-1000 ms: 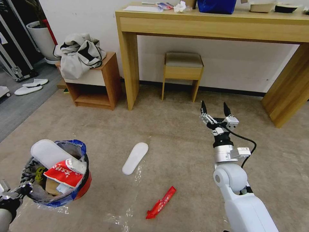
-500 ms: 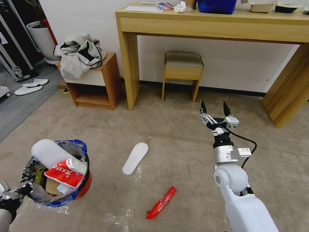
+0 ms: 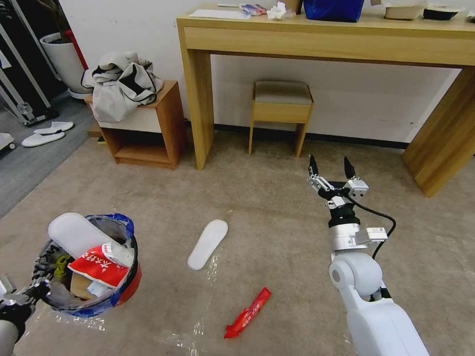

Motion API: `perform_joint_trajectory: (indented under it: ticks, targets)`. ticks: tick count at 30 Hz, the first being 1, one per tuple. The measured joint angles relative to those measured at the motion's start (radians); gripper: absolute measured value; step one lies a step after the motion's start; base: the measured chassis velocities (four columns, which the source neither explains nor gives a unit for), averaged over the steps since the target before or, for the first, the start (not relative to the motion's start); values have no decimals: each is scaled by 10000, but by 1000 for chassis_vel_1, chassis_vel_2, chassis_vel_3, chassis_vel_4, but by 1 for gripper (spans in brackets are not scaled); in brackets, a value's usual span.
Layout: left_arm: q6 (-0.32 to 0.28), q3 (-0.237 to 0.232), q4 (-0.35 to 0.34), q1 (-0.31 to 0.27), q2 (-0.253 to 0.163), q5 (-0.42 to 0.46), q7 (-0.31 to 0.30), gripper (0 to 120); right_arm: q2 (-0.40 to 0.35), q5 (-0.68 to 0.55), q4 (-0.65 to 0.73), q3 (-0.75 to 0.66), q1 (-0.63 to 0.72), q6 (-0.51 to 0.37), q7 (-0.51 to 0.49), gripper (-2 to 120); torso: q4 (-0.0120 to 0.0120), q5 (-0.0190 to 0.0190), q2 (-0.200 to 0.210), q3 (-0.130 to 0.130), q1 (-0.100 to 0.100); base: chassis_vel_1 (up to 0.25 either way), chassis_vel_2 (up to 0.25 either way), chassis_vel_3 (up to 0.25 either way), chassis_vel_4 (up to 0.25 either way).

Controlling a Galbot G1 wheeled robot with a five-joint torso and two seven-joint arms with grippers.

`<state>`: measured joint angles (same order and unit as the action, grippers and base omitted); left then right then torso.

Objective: Pick up the trash bin and place the garbage on the floor into it.

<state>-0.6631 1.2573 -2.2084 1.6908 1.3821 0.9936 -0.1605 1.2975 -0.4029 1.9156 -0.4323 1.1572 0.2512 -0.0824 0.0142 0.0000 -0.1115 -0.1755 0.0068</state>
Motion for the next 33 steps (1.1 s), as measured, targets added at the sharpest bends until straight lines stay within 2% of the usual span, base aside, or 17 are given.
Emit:
perform_joint_trajectory:
  ticks: [33]
  targets:
    - [-2,38,79,-69,10,38,-70,0,20,66,-237,132,-94,143,38,100,0,0,0,-1,2,-23,23,23,-23]
